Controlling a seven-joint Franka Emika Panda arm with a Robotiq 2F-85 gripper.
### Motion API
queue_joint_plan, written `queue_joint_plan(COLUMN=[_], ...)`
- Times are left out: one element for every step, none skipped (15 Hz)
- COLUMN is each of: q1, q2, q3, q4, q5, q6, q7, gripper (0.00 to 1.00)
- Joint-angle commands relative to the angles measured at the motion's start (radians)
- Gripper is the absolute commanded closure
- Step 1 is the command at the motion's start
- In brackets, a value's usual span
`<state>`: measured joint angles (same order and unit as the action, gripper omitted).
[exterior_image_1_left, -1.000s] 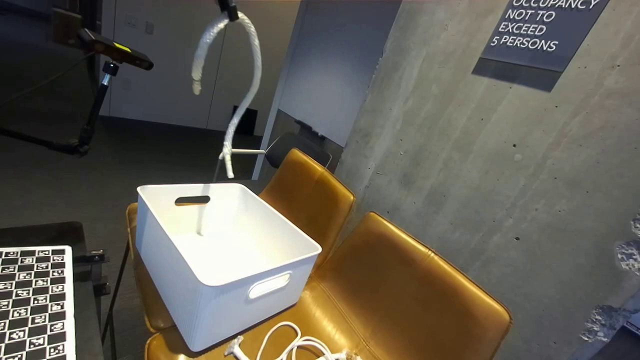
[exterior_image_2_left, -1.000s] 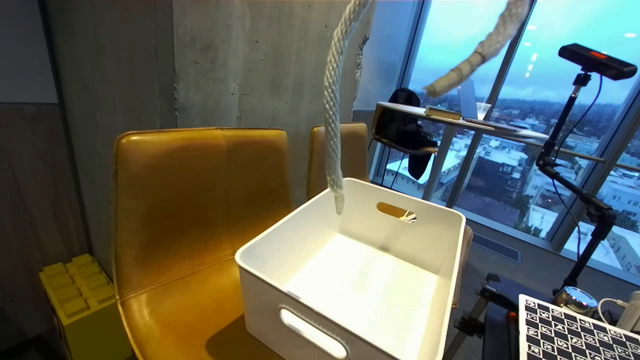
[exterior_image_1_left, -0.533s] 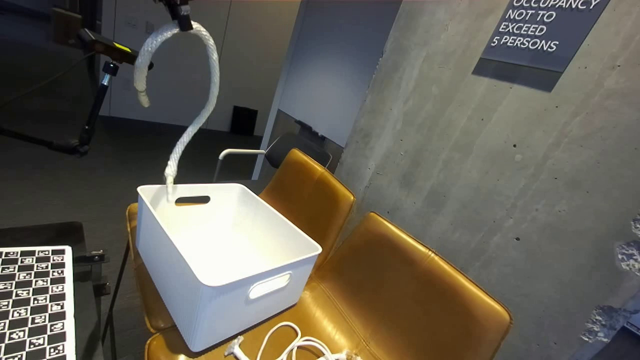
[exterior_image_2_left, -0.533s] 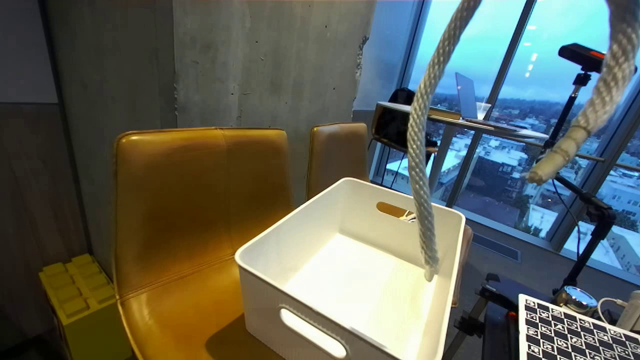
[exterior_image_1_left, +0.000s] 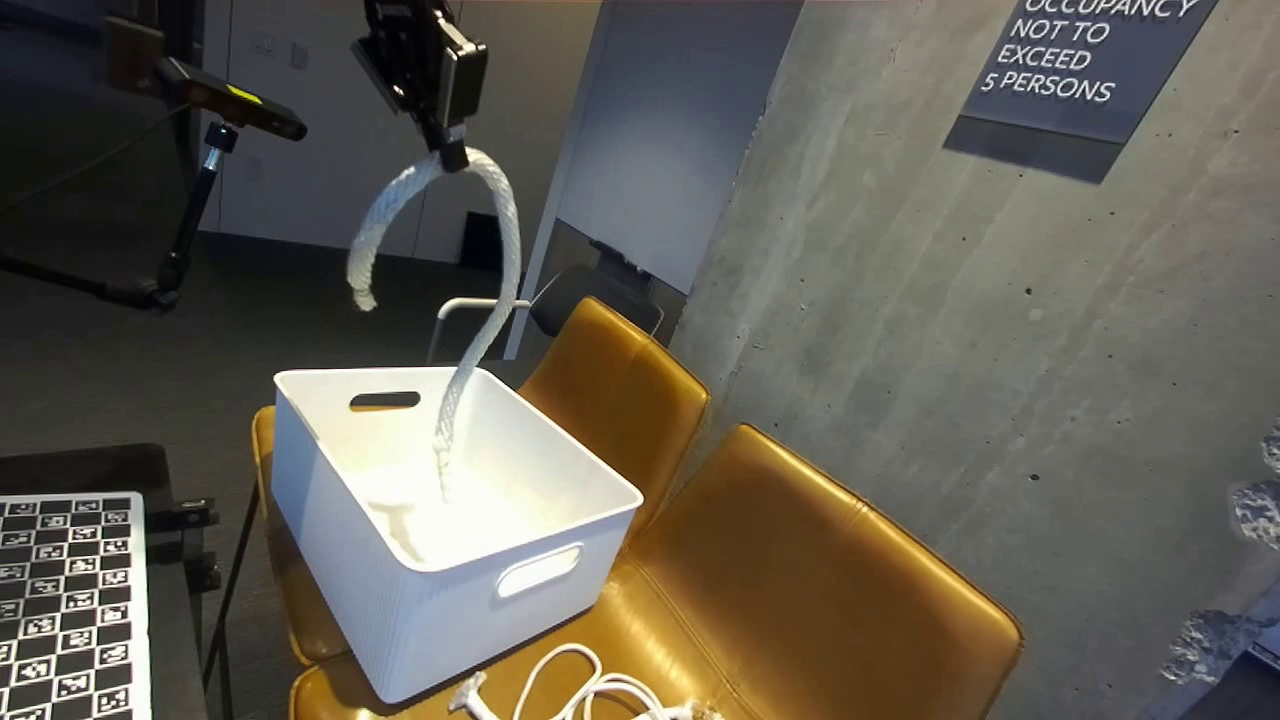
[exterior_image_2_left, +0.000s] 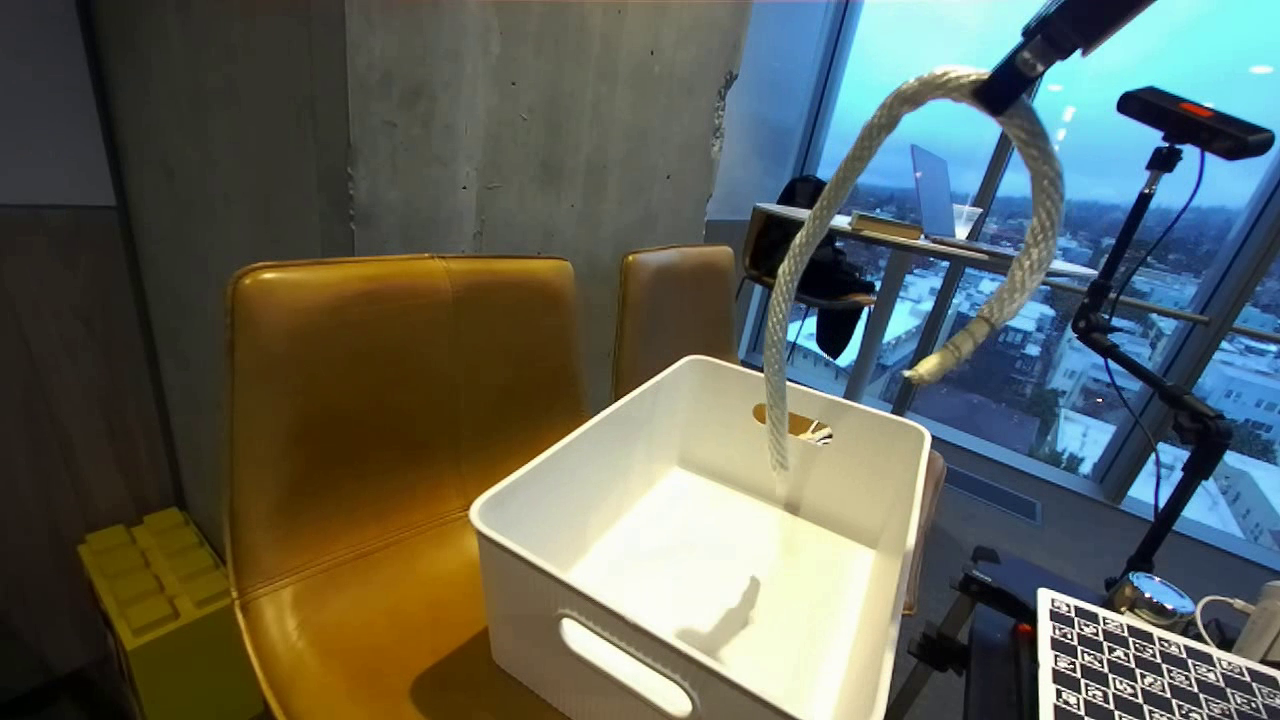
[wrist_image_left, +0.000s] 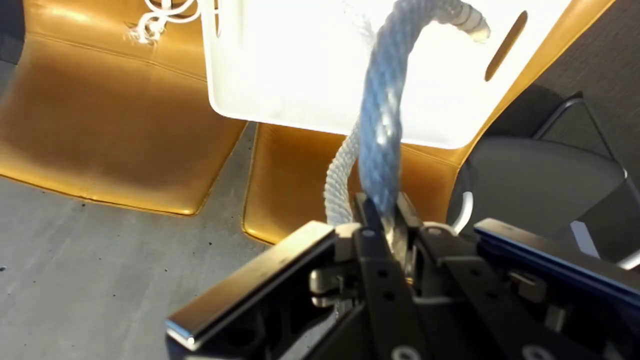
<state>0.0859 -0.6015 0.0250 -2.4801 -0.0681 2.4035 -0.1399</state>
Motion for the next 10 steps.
queue_joint_plan(q1=[-0.013, -0.016, -0.019, -0.019, -0.020, -0.022, -0.023, -0.029, -0.029, -0.030], q2=[0.065, 0.093, 0.121, 0.146, 0.167, 0.183, 0.195, 0.199, 0.202, 0.208], q3=[-0.053, -0.065, -0.070, -0.071, -0.071, -0.065, -0.062, -0.055, -0.057, -0.059], q4=[-0.012, -0.004, 0.006, 0.016, 0.022, 0.024, 0.024, 0.015, 0.007, 0.003], q5=[0.006, 0.012, 0.015, 0.019, 0.021, 0.020, 0.019, 0.011, 0.012, 0.013], q6=[0.111, 0.134, 0.154, 0.170, 0.185, 0.194, 0.196, 0.197, 0.202, 0.202], q7=[-0.044, -0.048, -0.046, -0.038, -0.033, -0.024, -0.020, -0.010, -0.012, -0.015], gripper=[0.97, 0.97, 0.97, 0.97, 0.97, 0.97, 0.84, 0.63, 0.59, 0.59])
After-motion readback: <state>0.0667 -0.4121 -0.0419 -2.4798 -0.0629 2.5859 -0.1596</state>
